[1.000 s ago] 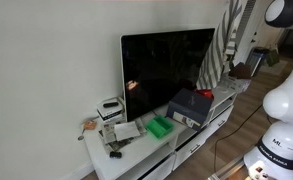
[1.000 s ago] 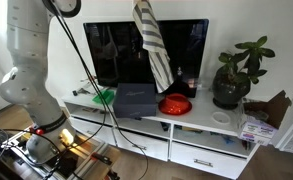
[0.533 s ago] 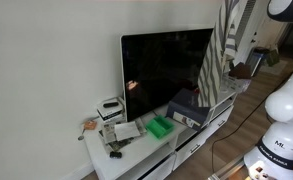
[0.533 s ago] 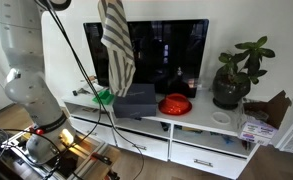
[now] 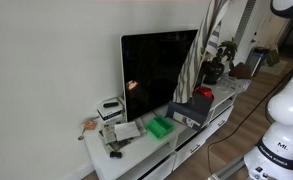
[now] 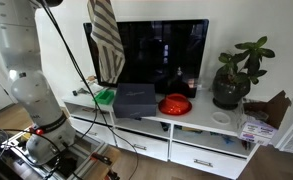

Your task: Put the towel in the green bowl

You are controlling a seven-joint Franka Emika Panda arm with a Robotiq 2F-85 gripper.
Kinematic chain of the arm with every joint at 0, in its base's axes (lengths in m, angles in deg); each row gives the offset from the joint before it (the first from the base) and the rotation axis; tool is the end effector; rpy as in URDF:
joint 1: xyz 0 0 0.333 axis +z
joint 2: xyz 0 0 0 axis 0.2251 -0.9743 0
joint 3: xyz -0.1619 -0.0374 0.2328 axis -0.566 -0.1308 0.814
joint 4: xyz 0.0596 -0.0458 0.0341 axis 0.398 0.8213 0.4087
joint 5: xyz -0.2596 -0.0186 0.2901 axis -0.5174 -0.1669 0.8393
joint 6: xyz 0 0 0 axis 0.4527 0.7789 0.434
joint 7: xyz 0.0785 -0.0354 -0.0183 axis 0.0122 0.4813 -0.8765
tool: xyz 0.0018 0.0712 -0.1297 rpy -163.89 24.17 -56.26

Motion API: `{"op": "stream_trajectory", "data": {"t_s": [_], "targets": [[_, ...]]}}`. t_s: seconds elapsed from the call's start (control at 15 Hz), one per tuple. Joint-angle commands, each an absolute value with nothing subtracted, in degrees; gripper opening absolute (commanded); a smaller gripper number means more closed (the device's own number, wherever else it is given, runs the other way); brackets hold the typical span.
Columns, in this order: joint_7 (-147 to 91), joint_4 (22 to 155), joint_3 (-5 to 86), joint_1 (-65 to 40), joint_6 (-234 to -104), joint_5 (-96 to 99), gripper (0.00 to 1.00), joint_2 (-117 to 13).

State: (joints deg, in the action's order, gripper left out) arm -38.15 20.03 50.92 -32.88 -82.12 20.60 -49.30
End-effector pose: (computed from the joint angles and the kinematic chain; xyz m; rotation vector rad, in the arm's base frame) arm 0.4173 -0.0667 0.8185 -2.9382 -0.0956 -0.3092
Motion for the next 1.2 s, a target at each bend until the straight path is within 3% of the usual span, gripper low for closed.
{"op": "stream_trajectory", "data": {"t_s": [0.0,1.13], "targets": [[-38.76,21.45,48.41,-31.71,-82.71,21.52,0.02,-48.55],[-34.79,25.89,52.03,-14.96,-82.38,20.02,0.0,-49.81]]}}
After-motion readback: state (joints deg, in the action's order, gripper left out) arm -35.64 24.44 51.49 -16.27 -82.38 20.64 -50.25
